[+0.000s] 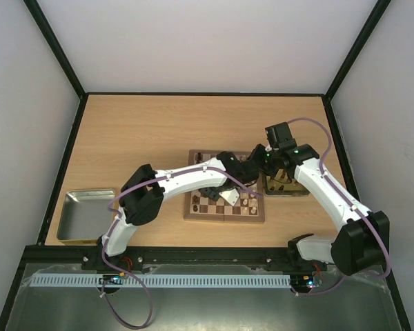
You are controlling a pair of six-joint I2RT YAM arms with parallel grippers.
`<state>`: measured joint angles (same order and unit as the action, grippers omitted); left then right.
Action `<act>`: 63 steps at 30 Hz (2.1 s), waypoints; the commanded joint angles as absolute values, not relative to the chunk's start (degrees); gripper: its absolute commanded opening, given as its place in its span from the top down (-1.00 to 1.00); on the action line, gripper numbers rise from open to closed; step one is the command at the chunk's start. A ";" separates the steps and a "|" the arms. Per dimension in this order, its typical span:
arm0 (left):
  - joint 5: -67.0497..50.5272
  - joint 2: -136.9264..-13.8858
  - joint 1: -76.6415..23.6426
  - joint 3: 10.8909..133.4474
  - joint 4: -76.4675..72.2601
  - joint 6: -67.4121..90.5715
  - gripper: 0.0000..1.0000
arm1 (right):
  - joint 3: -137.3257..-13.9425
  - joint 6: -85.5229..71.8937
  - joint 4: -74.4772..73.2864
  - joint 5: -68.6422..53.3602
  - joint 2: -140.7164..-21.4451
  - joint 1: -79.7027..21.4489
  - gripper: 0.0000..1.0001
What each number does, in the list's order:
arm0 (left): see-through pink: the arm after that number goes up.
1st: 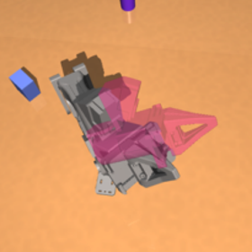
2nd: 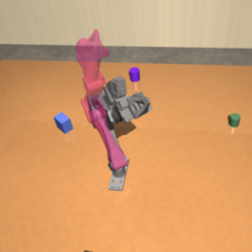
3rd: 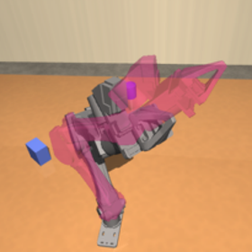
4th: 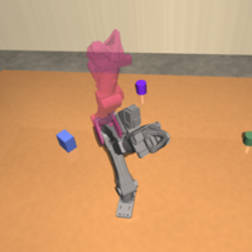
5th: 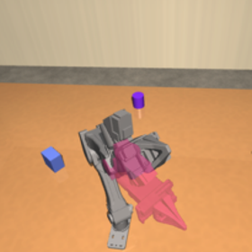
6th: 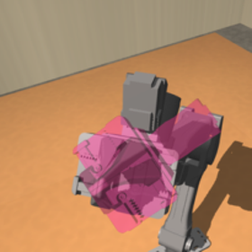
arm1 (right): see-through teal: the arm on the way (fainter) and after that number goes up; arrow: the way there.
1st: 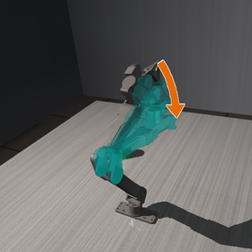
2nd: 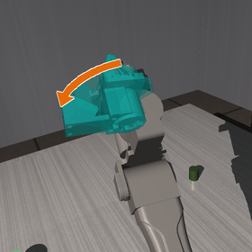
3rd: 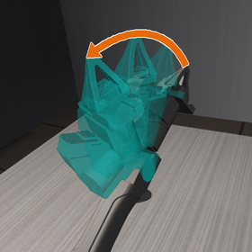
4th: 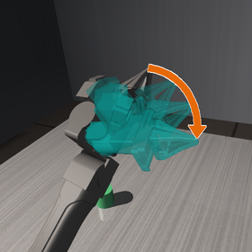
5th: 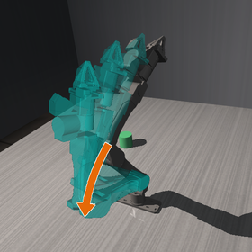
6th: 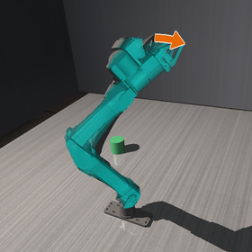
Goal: Set up the chess pieces on the board
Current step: Move the chess piece to the chessboard.
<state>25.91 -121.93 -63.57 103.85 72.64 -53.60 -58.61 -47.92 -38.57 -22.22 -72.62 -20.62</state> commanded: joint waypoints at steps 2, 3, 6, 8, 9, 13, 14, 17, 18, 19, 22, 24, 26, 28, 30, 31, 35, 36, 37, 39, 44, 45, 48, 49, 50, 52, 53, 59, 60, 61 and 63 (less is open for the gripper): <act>27.89 -119.75 -63.63 106.10 74.33 -52.28 -0.13 | -62.32 -45.22 -41.44 -20.99 -72.63 -20.04 0.36; 28.14 -118.96 -63.64 106.27 74.35 -51.79 -0.14 | -62.89 -44.93 -41.76 -20.71 -72.72 -20.04 0.35; 28.06 -116.96 -63.48 105.75 74.36 -50.41 -0.15 | -64.53 -44.42 -42.24 -20.41 -73.14 -19.98 0.35; 28.56 -115.12 -63.28 104.40 74.34 -49.35 -0.20 | -65.65 -43.88 -42.56 -21.49 -74.05 -19.97 0.35; 28.51 -114.27 -62.92 103.78 74.32 -48.61 -0.23 | -66.27 -43.67 -42.73 -21.82 -74.67 -19.98 0.35; 26.55 -109.74 -60.45 103.91 74.35 -45.19 -0.33 | -68.66 -42.92 -43.40 -22.61 -76.02 -19.98 0.33; 26.07 -108.50 -59.35 103.97 74.34 -44.39 -0.35 | -69.20 -42.71 -43.42 -23.52 -76.35 -20.00 0.33; 23.01 -104.37 -54.45 105.18 74.33 -41.60 -0.46 | -71.44 -41.61 -44.46 -25.55 -78.15 -20.71 0.32; 20.92 -103.26 -51.97 105.99 74.35 -40.38 -0.49 | -73.00 -40.86 -45.60 -24.88 -79.30 -21.84 0.33; 18.47 -102.17 -49.00 106.42 74.29 -39.14 -0.50 | -75.22 -40.02 -47.42 -23.31 -80.76 -23.57 0.33; 10.48 -98.78 -38.92 105.67 72.03 -35.18 -0.52 | -81.72 -38.64 -52.85 -19.78 -86.02 -31.45 0.34; 2.28 -96.40 -31.89 103.49 69.41 -32.48 -0.53 | -85.29 -38.92 -55.00 -19.18 -89.48 -35.52 0.35; -2.92 -93.69 -25.46 99.13 65.16 -29.63 -0.53 | -90.05 -38.72 -58.64 -17.31 -93.36 -39.66 0.36; -7.74 -90.69 -19.57 93.89 60.46 -26.77 -0.53 | -96.24 -38.12 -63.28 -15.16 -97.65 -43.58 0.38; -11.51 -88.95 -14.77 88.68 56.51 -23.67 -0.52 | -99.31 -38.40 -66.06 -14.77 -100.87 -45.76 0.41; -12.88 -88.30 -12.91 86.37 54.52 -22.34 -0.51 | -99.85 -38.84 -66.69 -15.09 -101.92 -46.40 0.42; -17.78 -85.78 -8.88 78.78 48.60 -18.08 -0.51 | -100.92 -40.47 -68.87 -15.71 -104.99 -47.90 0.45; -17.76 -85.13 -8.79 77.30 47.31 -17.05 -0.51 | -100.89 -40.84 -69.00 -15.77 -105.50 -48.14 0.45; -17.89 -84.40 -8.65 75.79 46.13 -16.06 -0.51 | -100.82 -41.37 -69.04 -15.85 -106.07 -48.49 0.45; -18.15 -83.30 -8.55 74.07 44.84 -14.68 -0.51 | -101.45 -42.21 -69.61 -15.37 -107.37 -49.40 0.45; -19.62 -81.98 -7.64 71.90 42.52 -11.71 -0.51 | -102.33 -44.34 -68.78 -14.31 -110.96 -51.30 0.42; -20.03 -81.81 -7.38 71.51 42.03 -10.90 -0.51 | -102.23 -44.91 -67.91 -14.40 -111.55 -51.30 0.41; -22.47 -81.56 -6.18 70.11 40.79 -8.45 -0.51 | -102.96 -45.44 -66.23 -14.61 -113.86 -51.29 0.39; -22.90 -81.42 -5.71 69.63 40.45 -8.08 -0.51 | -103.13 -45.37 -65.84 -14.75 -114.48 -51.26 0.39; -23.11 -81.46 -5.33 69.23 40.25 -7.93 -0.51 | -103.08 -45.35 -65.37 -14.91 -115.12 -51.29 0.39; -23.26 -81.88 -4.80 68.60 40.08 -7.79 -0.51 | -103.01 -45.27 -64.83 -14.38 -115.99 -51.29 0.39; -23.52 -81.96 -4.63 68.29 40.01 -7.75 -0.51 | -102.96 -45.18 -64.52 -13.85 -116.34 -51.25 0.39; -25.00 -82.48 -4.48 68.20 39.99 -7.23 -0.51 | -103.10 -44.48 -63.76 -11.29 -118.33 -51.09 0.39; -24.97 -82.57 -4.44 68.28 40.03 -7.21 -0.51 | -102.99 -44.52 -63.53 -10.73 -118.46 -50.90 0.39; -24.96 -82.72 -4.40 68.37 40.04 -7.21 -0.51 | -102.74 -44.66 -63.37 -10.27 -118.41 -50.68 0.39; -25.09 -82.79 -4.24 68.38 40.08 -7.19 -0.51 | -101.64 -44.93 -62.36 -10.03 -117.99 -50.01 0.40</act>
<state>-23.49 -82.39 -4.78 68.49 40.53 -7.97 -101.54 -44.31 -63.68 -13.15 -117.93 -50.92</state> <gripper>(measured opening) 0.755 0.305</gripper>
